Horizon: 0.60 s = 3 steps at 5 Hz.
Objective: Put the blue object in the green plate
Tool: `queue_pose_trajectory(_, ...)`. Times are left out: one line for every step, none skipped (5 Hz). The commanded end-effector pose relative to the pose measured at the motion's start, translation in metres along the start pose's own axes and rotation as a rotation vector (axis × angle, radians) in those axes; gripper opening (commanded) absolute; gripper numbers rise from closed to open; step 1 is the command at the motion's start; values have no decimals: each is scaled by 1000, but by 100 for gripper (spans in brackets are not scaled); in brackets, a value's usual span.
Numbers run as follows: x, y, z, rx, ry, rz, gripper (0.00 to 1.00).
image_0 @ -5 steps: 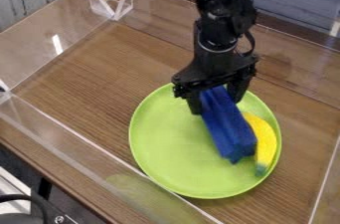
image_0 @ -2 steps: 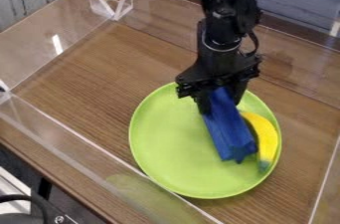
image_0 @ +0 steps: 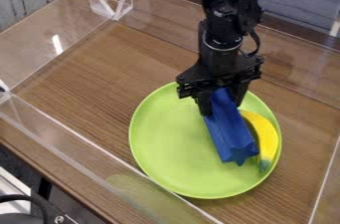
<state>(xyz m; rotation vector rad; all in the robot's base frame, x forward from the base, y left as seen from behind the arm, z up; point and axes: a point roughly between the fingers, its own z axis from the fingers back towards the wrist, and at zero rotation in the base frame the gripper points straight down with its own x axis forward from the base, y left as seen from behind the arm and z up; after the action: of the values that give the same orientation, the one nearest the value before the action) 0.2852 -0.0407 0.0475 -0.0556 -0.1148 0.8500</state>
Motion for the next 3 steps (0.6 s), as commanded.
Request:
queue_pose_trajectory(9, -2, 19, -67, -39, 28, 0)
queue_pose_trajectory(13, -3, 13, -76, -31, -5, 0)
queue_pose_trajectory(16, -2, 7, -80, -24, -40, 0)
